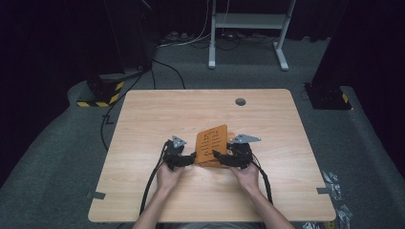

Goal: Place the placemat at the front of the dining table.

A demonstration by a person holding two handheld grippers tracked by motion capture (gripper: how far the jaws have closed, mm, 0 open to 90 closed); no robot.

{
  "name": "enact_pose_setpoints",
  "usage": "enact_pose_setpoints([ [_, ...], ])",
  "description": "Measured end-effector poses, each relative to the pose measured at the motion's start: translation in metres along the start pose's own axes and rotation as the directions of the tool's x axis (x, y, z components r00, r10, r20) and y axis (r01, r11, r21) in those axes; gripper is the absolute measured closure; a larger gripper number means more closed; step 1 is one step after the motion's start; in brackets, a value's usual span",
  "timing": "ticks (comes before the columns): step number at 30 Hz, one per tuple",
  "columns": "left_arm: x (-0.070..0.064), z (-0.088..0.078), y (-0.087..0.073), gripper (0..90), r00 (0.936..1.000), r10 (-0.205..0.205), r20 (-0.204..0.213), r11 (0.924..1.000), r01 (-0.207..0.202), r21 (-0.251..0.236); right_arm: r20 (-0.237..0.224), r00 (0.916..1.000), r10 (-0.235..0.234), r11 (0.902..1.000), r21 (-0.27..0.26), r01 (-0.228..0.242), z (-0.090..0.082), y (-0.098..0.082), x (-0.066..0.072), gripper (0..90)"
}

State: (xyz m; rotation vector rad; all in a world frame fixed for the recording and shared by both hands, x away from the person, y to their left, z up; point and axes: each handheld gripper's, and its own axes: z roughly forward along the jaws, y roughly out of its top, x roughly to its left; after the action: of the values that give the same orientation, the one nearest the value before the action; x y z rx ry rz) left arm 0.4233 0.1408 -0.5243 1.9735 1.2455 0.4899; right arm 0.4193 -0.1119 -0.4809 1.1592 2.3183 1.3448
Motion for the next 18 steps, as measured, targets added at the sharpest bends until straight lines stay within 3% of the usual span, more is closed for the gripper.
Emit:
enact_pose_setpoints([
  [10, -0.002, 0.001, -0.002, 31.5, 0.9999, 0.003, -0.013, 0.9999, -0.003, -0.015, -0.017, 0.9998, 0.005, 1.0000, -0.008, -0.005, 0.003, 0.009, 0.011, 37.9],
  [15, -0.009, 0.003, -0.001, 31.8, 0.9970, 0.061, -0.047, 0.9981, -0.061, 0.000, -0.007, 1.0000, -0.003, 1.0000, -0.001, 0.003, 0.011, 0.009, 0.017, 38.0],
  [18, -0.010, 0.002, -0.002, 31.8, 0.9967, 0.066, -0.048, 0.9978, -0.066, -0.003, 0.013, 0.9999, 0.002, 1.0000, -0.008, -0.002, 0.014, 0.010, 0.020, 39.7],
])
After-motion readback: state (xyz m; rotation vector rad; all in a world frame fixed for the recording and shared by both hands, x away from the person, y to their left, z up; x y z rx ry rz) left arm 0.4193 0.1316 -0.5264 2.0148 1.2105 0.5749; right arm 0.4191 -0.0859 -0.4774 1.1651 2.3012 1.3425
